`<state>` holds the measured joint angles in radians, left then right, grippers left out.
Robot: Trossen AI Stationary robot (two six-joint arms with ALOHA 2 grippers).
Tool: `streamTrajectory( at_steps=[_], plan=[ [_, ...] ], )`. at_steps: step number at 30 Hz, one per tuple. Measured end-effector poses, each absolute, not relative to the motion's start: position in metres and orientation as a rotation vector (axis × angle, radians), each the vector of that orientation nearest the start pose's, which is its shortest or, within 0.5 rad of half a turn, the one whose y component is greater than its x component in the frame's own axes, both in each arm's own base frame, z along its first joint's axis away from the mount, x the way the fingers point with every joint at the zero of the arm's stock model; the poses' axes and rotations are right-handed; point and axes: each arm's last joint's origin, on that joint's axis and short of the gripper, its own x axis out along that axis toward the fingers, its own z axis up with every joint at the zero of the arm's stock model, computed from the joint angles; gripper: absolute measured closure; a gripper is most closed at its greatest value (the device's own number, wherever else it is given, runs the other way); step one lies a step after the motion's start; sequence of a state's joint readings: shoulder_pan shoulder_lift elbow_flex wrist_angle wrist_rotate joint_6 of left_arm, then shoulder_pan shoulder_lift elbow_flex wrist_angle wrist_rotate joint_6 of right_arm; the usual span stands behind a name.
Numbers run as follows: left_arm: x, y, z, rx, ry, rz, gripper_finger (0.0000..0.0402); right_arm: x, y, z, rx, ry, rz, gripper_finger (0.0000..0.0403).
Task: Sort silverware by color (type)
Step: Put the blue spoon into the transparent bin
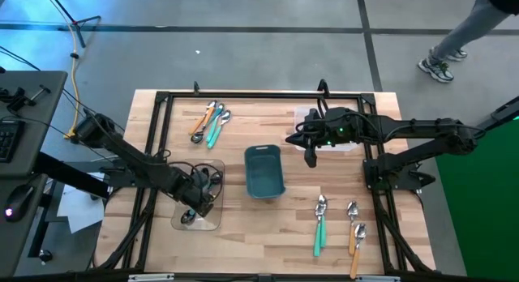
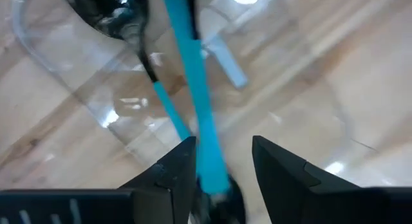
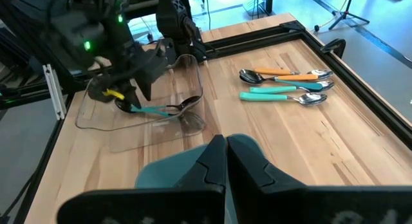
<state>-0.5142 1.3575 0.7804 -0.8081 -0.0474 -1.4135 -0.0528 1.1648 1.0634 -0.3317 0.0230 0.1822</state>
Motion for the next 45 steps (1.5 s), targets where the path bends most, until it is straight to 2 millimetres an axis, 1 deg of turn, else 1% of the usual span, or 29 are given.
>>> streamTrajectory(
  at_steps=[2, 3, 6, 8, 10, 13, 16, 18, 21, 23, 25, 27, 29, 30, 32, 36, 39, 45],
  plan=[
    [0.192, -0.102, 0.197, -0.799, 1.264, 0.534, 0.0256, 0.253, -0.014, 0.340, 0.185, 0.425, -0.114, 0.0403],
    [0.192, -0.100, 0.207, -0.795, 1.220, 0.496, 0.0256, 0.253, -0.014, 0.340, 0.186, 0.425, -0.114, 0.0403],
    [0.189, -0.087, 0.244, -0.763, 1.008, 0.418, 0.0257, 0.253, -0.014, 0.340, 0.186, 0.425, -0.113, 0.0403],
    [0.186, -0.076, 0.271, -0.713, 0.819, 0.373, 0.0259, 0.253, -0.014, 0.340, 0.187, 0.424, -0.105, 0.0403],
    [0.182, -0.066, 0.297, -0.643, 0.600, 0.330, 0.0262, 0.253, -0.013, 0.341, 0.191, 0.424, -0.087, 0.0403],
    [0.175, -0.052, 0.328, -0.493, 0.336, 0.297, 0.0267, 0.253, -0.013, 0.341, 0.194, 0.421, -0.072, 0.0403],
    [0.170, -0.040, 0.351, -0.331, 0.165, 0.269, 0.0273, 0.254, -0.013, 0.342, 0.194, 0.409, -0.070, 0.0403],
    [0.169, -0.031, 0.361, -0.260, 0.091, 0.286, 0.0278, 0.255, -0.013, 0.344, 0.189, 0.387, -0.067, 0.0403],
    [0.171, -0.021, 0.365, -0.215, 0.058, 0.291, 0.0291, 0.256, -0.013, 0.348, 0.185, 0.344, -0.063, 0.0403],
    [0.174, -0.016, 0.361, -0.215, 0.026, 0.258, 0.0304, 0.257, -0.013, 0.350, 0.184, 0.323, -0.062, 0.0403],
    [0.179, -0.013, 0.353, -0.229, -0.017, 0.225, 0.0324, 0.257, -0.013, 0.351, 0.172, 0.314, -0.059, 0.0403],
    [0.183, -0.010, 0.342, -0.252, -0.077, 0.207, 0.0353, 0.257, -0.013, 0.351, 0.154, 0.311, -0.056, 0.0403],
    [0.187, -0.008, 0.330, -0.282, -0.125, 0.200, 0.0385, 0.257, -0.013, 0.350, 0.143, 0.325, -0.051, 0.0403],
    [0.189, -0.007, 0.322, -0.292, -0.123, 0.203, 0.0393, 0.257, -0.013, 0.349, 0.146, 0.331, -0.044, 0.0403],
    [0.191, -0.006, 0.309, -0.303, -0.118, 0.209, 0.0393, 0.256, -0.013, 0.349, 0.156, 0.338, -0.043, 0.0403],
    [0.191, -0.006, 0.299, -0.316, -0.103, 0.209, 0.0399, 0.256, -0.013, 0.348, 0.167, 0.343, -0.044, 0.0403],
    [0.192, -0.006, 0.298, -0.311, -0.094, 0.209, 0.0399, 0.256, -0.013, 0.348, 0.163, 0.343, -0.044, 0.0403],
    [0.192, -0.007, 0.298, -0.219, -0.089, 0.189, 0.0401, 0.256, -0.013, 0.348, 0.163, 0.342, -0.043, 0.0403]
  ],
)
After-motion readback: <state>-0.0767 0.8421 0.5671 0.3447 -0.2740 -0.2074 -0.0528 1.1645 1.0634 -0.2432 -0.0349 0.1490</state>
